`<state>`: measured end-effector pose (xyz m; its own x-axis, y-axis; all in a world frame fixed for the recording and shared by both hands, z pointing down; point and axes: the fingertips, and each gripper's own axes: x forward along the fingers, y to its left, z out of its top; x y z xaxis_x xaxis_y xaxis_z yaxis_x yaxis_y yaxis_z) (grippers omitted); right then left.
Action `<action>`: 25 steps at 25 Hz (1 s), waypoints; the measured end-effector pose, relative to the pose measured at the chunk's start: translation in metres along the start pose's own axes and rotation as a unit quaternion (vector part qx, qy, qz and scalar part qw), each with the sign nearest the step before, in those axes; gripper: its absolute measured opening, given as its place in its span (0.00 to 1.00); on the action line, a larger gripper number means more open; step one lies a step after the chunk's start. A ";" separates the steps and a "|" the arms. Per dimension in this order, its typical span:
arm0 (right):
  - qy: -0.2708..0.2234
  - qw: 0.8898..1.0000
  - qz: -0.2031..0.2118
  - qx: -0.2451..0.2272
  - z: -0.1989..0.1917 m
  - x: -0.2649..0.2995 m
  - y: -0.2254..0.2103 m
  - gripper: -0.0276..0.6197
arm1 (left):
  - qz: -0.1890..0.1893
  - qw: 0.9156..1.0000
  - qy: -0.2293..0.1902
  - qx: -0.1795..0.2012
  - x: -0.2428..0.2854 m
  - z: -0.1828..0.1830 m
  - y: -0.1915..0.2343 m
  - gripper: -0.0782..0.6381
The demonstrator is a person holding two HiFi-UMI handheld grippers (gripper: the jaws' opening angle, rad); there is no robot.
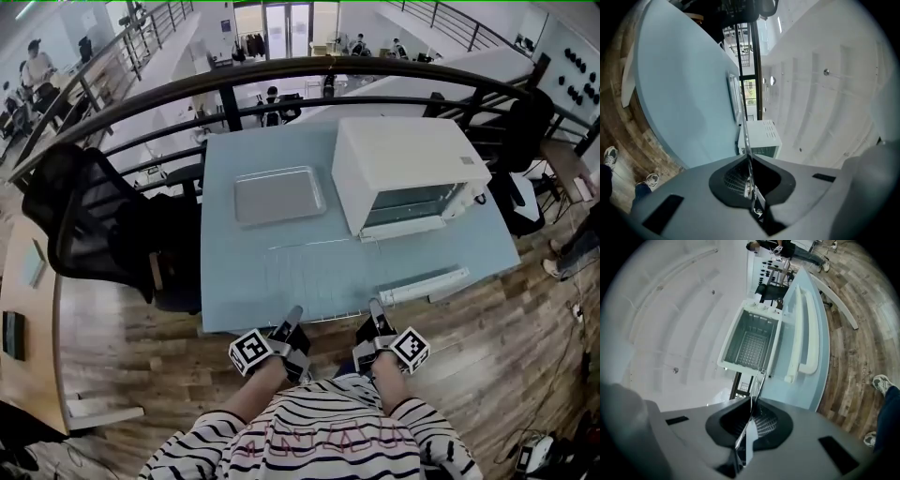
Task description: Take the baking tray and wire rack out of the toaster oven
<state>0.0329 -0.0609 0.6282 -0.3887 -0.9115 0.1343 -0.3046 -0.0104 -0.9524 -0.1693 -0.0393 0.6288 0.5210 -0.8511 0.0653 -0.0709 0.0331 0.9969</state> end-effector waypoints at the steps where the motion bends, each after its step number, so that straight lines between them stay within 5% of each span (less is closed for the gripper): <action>1: 0.010 1.000 -0.002 0.000 -0.009 0.006 0.000 0.09 | 0.008 1.000 -0.008 0.001 -0.007 0.008 0.005 0.14; 9: 0.085 0.996 -0.023 -0.003 -0.066 0.058 -0.004 0.09 | 0.065 0.997 -0.051 0.007 -0.032 0.066 0.047 0.14; 25: 0.160 0.984 -0.074 0.000 -0.088 0.146 -0.016 0.09 | 0.116 0.992 -0.057 0.012 0.006 0.142 0.070 0.14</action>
<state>-0.0958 -0.1578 0.6876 -0.5946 -0.7233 0.3511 -0.3783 -0.1337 -0.9160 -0.2919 -0.1165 0.6926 0.3891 -0.8757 0.2859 -0.1993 0.2229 0.9542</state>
